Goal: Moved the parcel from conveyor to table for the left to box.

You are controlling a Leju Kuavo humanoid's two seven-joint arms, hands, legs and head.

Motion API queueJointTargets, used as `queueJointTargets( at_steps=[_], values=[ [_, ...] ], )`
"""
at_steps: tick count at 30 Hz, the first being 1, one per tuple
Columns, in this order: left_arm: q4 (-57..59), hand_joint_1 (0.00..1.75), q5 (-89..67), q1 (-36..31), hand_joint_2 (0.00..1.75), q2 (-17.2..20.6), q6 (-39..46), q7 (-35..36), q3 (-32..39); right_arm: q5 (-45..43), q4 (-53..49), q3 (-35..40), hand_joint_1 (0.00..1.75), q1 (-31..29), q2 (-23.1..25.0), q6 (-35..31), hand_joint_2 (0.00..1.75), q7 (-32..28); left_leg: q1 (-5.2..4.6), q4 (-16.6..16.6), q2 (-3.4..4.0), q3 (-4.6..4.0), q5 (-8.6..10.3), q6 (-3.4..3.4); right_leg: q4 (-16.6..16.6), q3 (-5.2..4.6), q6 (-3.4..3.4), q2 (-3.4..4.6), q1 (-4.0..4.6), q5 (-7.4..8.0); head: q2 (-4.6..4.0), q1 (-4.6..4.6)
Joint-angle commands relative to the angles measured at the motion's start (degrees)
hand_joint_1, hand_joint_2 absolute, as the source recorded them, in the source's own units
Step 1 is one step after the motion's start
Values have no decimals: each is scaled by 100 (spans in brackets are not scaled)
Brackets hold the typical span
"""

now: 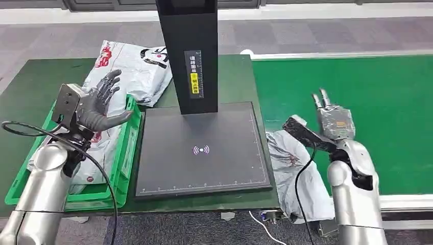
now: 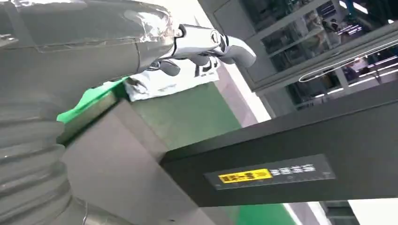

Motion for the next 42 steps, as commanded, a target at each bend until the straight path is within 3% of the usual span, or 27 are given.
queueJointTargets(
  at_steps=[1, 10, 15, 19, 22, 24, 32, 42],
  values=[
    [517, 0, -22, -357, 175, -119, -16, 37, 2, 22, 909, 687, 0, -359, -279, -45, 0, 28, 2, -7, 9, 11, 0, 1, -10, 10, -2, 5, 3, 3, 0, 0],
    [570, 0, -41, -478, 175, -205, 2, 121, -101, 528, 1563, 1148, 0, -530, -376, 108, 0, 228, 4, -2, 8, 3, 2, 1, -8, 2, 0, 5, 6, 6, 0, 0],
    [610, 0, -56, -450, 175, -246, 20, 212, -243, 1106, 3602, 2156, 0, -1193, -410, 430, 0, 386, 5, -9, 25, 16, 0, 1, -15, 12, 0, 21, 6, 10, 0, 0],
    [907, 0, -32, -731, 175, -347, -7, 247, -464, 1001, 4878, 2826, 0, -1614, -458, 515, 0, 158, 9, -9, 17, 14, 4, 1, -19, 13, -2, 16, 11, 14, 0, 0],
    [1066, 0, -40, -902, 175, -403, -35, 334, -627, 804, 5327, 3095, 0, -1581, -465, 1078, 0, -180, 8, -9, -2, 14, 5, 1, -17, 18, -3, -5, 11, 8, 0, 0],
    [1352, 0, -23, -1192, 175, -562, -62, 432, -793, 692, 5706, 3474, 0, -1589, -595, 1984, 0, -434, 7, -10, -16, 14, 7, 2, -19, 22, -2, -19, 10, 6, 0, 0],
    [1565, 0, 124, -1318, 175, -419, 136, 471, -1024, 269, 5624, 4003, 0, -1666, -954, 2247, 0, -679, 6, -7, -2, 38, 1, -1, -21, 37, -4, -4, 14, 5, 0, 0],
    [1574, 0, 133, -1333, 175, -429, 149, 472, -1042, 240, 5608, 4049, 0, -1692, -945, 2265, 0, -680, 7, 1, 11, 54, -4, -1, -16, 53, -2, 9, 18, 5, 0, -2]
  ],
)
